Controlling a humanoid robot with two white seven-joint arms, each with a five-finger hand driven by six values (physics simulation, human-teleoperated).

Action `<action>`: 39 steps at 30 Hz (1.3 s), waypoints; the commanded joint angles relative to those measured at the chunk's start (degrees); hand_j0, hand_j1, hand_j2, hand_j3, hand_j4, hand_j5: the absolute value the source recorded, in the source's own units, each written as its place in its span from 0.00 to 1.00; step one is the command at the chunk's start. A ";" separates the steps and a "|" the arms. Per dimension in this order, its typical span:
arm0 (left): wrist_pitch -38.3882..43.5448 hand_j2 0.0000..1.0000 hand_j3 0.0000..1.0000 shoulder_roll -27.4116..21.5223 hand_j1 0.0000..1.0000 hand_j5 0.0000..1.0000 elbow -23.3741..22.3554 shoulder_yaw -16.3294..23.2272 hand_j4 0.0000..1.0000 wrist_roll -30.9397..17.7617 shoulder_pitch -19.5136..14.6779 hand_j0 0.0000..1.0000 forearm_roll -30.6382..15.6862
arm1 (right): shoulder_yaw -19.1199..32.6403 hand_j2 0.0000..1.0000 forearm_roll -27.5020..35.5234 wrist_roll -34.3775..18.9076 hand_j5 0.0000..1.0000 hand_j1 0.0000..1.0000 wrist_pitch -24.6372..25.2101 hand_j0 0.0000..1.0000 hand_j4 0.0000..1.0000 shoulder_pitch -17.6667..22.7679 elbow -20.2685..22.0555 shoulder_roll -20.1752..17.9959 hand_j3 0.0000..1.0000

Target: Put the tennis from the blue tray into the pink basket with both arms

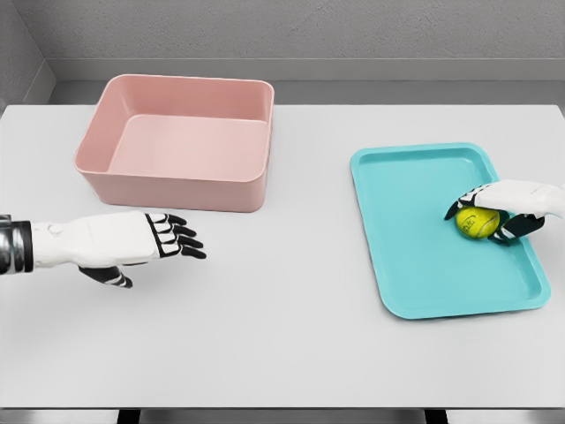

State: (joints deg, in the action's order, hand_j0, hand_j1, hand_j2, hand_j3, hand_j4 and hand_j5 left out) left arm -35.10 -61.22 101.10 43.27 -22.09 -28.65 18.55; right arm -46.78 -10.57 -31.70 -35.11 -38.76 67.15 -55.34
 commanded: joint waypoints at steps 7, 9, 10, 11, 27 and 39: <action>0.10 1.00 1.00 -0.04 1.00 1.00 -0.02 -0.03 1.00 -0.06 0.00 1.00 -0.36 | 0.28 0.56 0.37 -0.12 0.56 0.56 0.11 0.56 0.56 -0.35 0.53 -0.21 0.56; 0.10 1.00 1.00 -0.04 1.00 1.00 -0.02 -0.03 1.00 -0.15 0.00 1.00 -0.36 | 0.64 0.56 0.37 -0.03 0.56 0.56 0.11 0.56 0.56 -0.44 0.79 -0.30 0.56; 0.10 1.00 1.00 -0.13 1.00 1.00 -0.02 0.06 1.00 -0.15 0.00 1.00 -0.36 | 0.64 0.56 0.46 -0.03 0.56 0.56 0.11 0.56 0.56 -0.88 0.88 -0.38 0.56; 0.10 1.00 1.00 -0.13 1.00 1.00 -0.02 -0.03 1.00 -0.15 0.09 1.00 -0.36 | 0.72 0.56 0.46 -0.03 0.56 0.56 0.11 0.56 0.56 -1.23 1.05 -0.47 0.56; 0.10 1.00 1.00 -0.13 1.00 1.00 -0.02 -0.03 1.00 -0.24 -0.26 1.00 -0.36 | 0.81 0.56 1.34 0.15 0.56 0.56 0.11 0.56 0.56 -5.10 13.09 -0.47 0.56; 0.10 1.00 1.00 -0.39 1.00 1.00 -0.02 -0.20 1.00 -0.24 -0.35 1.00 -0.18 | 0.11 0.56 1.42 0.23 0.56 0.56 0.11 0.56 0.56 -5.80 18.10 2.34 0.56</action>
State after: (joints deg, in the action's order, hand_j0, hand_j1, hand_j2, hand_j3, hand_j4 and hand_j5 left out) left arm -35.10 -61.49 101.07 43.16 -22.35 -28.92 18.70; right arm -46.49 -9.58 -31.45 -35.17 -44.56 84.77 -53.81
